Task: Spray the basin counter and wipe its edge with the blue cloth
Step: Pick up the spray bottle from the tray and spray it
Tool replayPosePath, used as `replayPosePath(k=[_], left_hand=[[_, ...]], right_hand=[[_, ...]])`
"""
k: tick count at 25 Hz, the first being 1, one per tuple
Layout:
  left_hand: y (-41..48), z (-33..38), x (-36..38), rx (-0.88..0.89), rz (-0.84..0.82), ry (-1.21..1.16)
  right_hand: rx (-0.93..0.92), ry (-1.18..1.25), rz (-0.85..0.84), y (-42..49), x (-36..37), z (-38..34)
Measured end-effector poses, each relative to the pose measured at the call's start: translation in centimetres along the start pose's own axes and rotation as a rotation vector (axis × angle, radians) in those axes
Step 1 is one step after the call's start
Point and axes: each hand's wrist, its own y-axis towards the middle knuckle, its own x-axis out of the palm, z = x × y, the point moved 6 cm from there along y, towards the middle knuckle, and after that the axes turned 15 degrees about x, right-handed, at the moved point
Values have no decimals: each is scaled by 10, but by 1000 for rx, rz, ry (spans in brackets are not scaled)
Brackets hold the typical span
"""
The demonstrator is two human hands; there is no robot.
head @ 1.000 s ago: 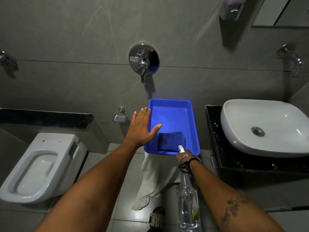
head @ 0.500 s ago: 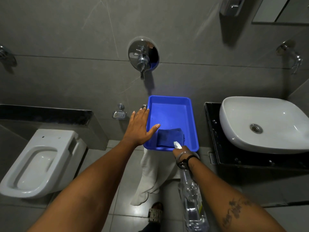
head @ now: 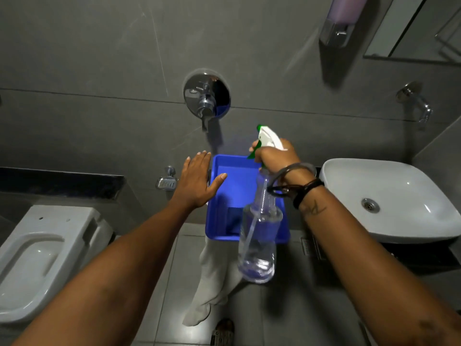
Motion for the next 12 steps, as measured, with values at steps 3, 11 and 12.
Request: replayPosePath(k=[3,11,12], left_hand=[[21,-17,-6,-26,36,-7],[53,-44,54,-51,-29,-85],[55,-48,64,-69,-33,-110]], right_hand=[[-111,117,89,43,9,-36],[-64,86,313,183,45,7],[-48,103,333,196,47,12]])
